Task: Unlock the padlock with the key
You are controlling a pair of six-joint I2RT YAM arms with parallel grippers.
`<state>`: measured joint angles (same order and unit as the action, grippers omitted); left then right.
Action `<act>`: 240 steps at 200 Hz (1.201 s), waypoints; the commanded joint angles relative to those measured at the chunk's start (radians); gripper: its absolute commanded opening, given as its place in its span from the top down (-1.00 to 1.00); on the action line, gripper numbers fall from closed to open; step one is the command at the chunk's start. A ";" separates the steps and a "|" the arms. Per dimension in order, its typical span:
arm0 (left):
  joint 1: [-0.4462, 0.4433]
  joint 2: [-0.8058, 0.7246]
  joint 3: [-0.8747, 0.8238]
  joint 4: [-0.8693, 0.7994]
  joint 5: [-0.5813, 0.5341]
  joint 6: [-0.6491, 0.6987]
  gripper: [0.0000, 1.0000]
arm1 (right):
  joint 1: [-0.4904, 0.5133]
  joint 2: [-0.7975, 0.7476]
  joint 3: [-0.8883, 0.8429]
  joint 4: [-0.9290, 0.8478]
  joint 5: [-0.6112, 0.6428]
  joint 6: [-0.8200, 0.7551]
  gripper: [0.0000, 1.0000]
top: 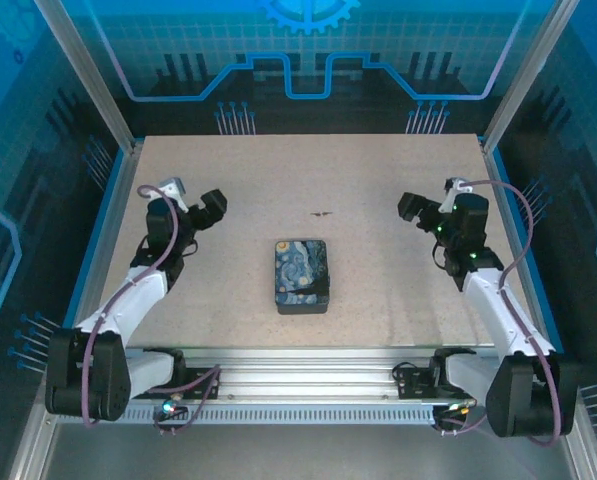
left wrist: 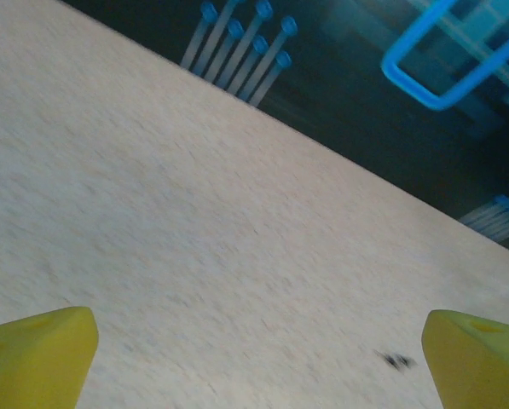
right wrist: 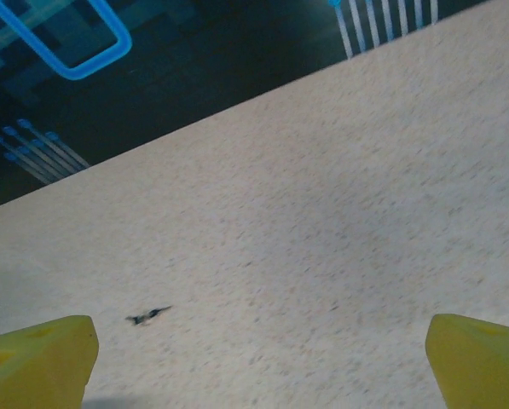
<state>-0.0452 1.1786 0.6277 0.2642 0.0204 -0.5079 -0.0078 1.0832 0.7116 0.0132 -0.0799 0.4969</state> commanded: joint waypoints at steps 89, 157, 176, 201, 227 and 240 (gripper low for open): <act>-0.326 0.197 0.088 -0.262 0.326 -0.156 -0.63 | 0.259 0.116 0.001 -0.330 -0.270 0.097 -0.73; -0.399 0.385 0.244 -0.219 0.353 -0.173 -0.49 | 0.354 0.165 -0.033 -0.275 -0.264 0.166 -0.65; -0.420 0.451 0.299 -0.205 0.378 -0.184 -0.46 | 0.360 0.187 -0.031 -0.267 -0.273 0.173 -0.61; -0.458 0.535 0.388 -0.197 0.397 -0.190 -0.43 | 0.365 0.196 -0.034 -0.256 -0.268 0.178 -0.60; -0.488 0.614 0.490 -0.218 0.420 -0.187 -0.40 | 0.364 0.207 -0.016 -0.272 -0.246 0.159 -0.61; -0.490 0.623 0.516 -0.232 0.424 -0.189 -0.40 | 0.358 0.220 0.003 -0.289 -0.239 0.143 -0.61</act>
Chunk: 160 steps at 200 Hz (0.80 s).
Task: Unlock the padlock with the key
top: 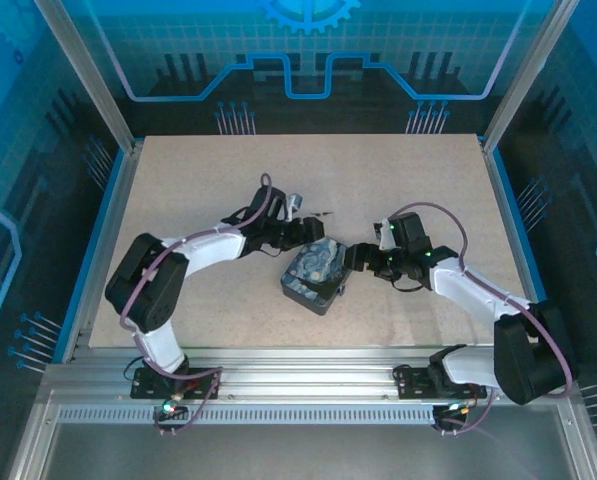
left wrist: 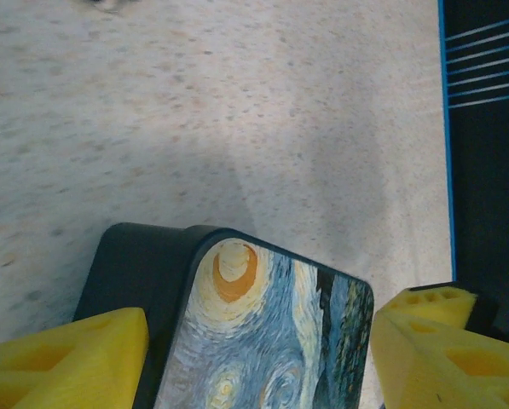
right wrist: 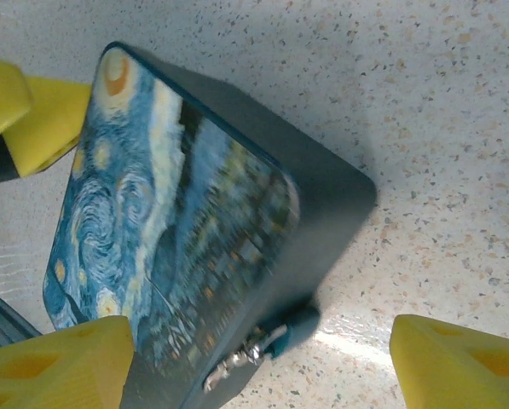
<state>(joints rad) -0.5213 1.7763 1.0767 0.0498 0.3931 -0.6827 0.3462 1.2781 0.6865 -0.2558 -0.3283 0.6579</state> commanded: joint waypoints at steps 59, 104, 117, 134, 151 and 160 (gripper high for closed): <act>-0.013 -0.214 -0.023 -0.255 -0.106 0.087 -0.62 | -0.029 0.104 0.148 -0.090 0.041 -0.100 -0.67; -0.028 -0.416 -0.201 -0.373 -0.132 0.010 -0.64 | -0.038 0.188 0.239 -0.114 0.044 -0.146 -0.66; -0.053 -0.462 -0.250 -0.379 -0.128 -0.023 -0.64 | -0.040 0.214 0.262 -0.124 0.046 -0.160 -0.65; -0.095 -0.507 -0.299 -0.365 -0.132 -0.069 -0.65 | -0.041 0.243 0.286 -0.133 0.045 -0.176 -0.65; -0.135 -0.529 -0.340 -0.316 -0.133 -0.125 -0.65 | -0.041 0.271 0.305 -0.136 0.033 -0.190 -0.62; -0.148 -0.528 -0.353 -0.283 -0.133 -0.146 -0.65 | -0.041 0.287 0.315 -0.143 0.025 -0.196 -0.59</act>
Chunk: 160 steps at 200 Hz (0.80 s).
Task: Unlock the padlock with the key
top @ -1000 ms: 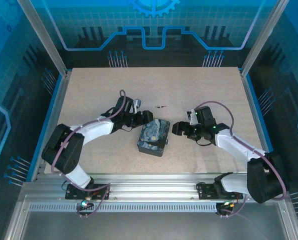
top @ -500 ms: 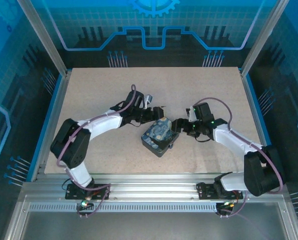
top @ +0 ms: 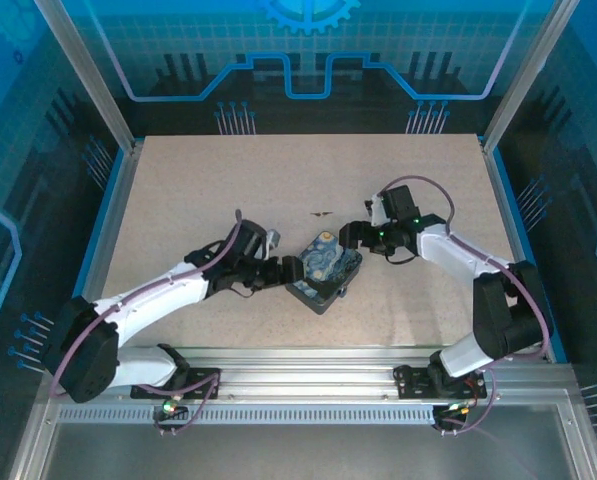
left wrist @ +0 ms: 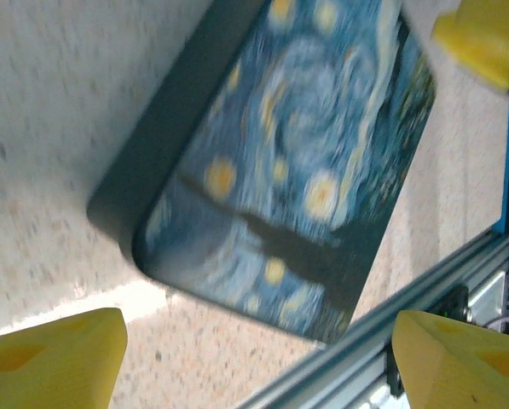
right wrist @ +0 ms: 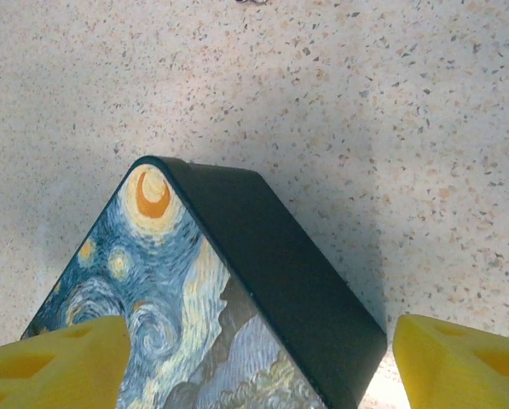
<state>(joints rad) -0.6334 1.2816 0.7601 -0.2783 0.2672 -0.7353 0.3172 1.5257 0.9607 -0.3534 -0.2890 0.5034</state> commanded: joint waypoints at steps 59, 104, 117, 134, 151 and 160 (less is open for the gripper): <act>-0.062 0.116 -0.017 0.253 0.018 -0.173 -0.63 | -0.002 0.081 0.055 -0.055 -0.090 -0.068 -0.28; -0.048 0.182 0.027 0.247 -0.029 -0.154 -0.60 | 0.034 0.079 0.031 -0.053 -0.104 -0.067 -0.10; -0.027 0.182 0.036 0.230 -0.049 -0.143 -0.60 | 0.049 0.078 0.026 -0.045 -0.105 -0.059 -0.08; 0.018 0.173 0.034 0.218 -0.057 -0.134 -0.59 | 0.072 0.093 0.032 -0.031 -0.109 -0.046 -0.05; 0.062 0.163 0.032 0.208 -0.057 -0.118 -0.57 | 0.095 0.123 0.049 -0.015 -0.113 -0.033 -0.04; 0.083 0.161 0.036 0.193 -0.059 -0.107 -0.56 | 0.106 0.140 0.064 -0.005 -0.117 -0.025 -0.03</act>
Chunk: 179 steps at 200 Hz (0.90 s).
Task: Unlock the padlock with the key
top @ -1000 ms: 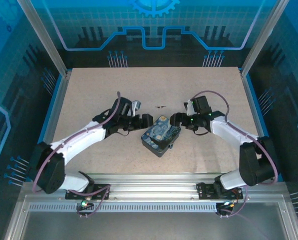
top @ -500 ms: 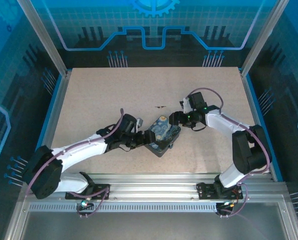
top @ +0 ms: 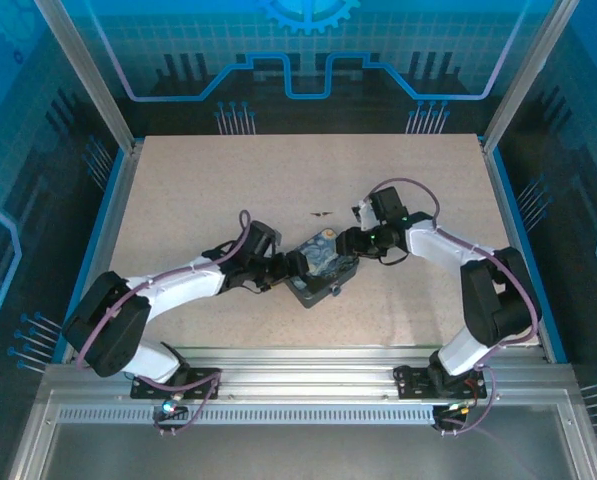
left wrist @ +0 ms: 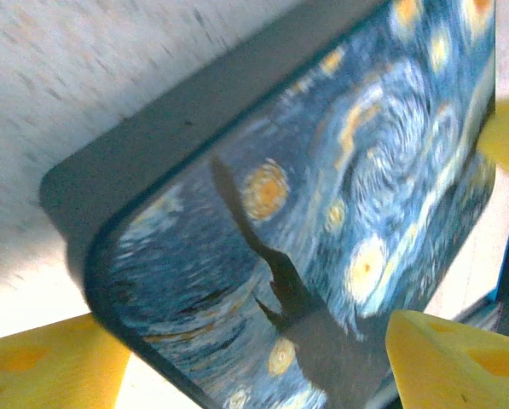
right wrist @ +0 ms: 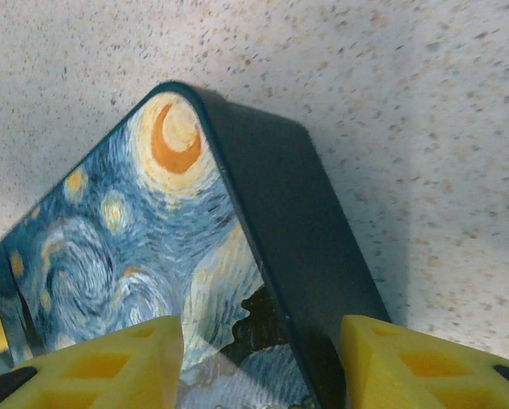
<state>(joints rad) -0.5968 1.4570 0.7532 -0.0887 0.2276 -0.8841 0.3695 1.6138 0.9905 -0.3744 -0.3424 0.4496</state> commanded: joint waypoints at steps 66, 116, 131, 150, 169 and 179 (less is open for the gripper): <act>0.192 -0.010 0.075 -0.060 -0.046 0.110 -0.51 | 0.144 0.193 0.178 0.053 -0.069 0.075 -0.04; 0.259 0.078 0.187 -0.090 -0.063 0.186 -0.50 | 0.152 0.254 0.257 0.071 -0.052 0.100 -0.06; 0.267 0.129 0.250 -0.115 -0.065 0.207 -0.47 | 0.149 0.278 0.289 0.067 -0.052 0.097 -0.06; 0.272 0.186 0.314 -0.125 -0.066 0.227 -0.46 | 0.144 0.312 0.337 0.044 -0.044 0.095 -0.08; 0.273 0.240 0.372 -0.138 -0.066 0.240 -0.45 | 0.132 0.334 0.363 0.043 -0.027 0.099 -0.08; 0.275 0.265 0.397 -0.142 -0.066 0.247 -0.45 | 0.124 0.345 0.373 0.045 -0.024 0.101 -0.08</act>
<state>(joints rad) -0.3073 1.6783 1.0668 -0.2485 0.1001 -0.6811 0.4911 1.9167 1.3190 -0.3397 -0.3401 0.5442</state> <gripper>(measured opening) 0.728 0.540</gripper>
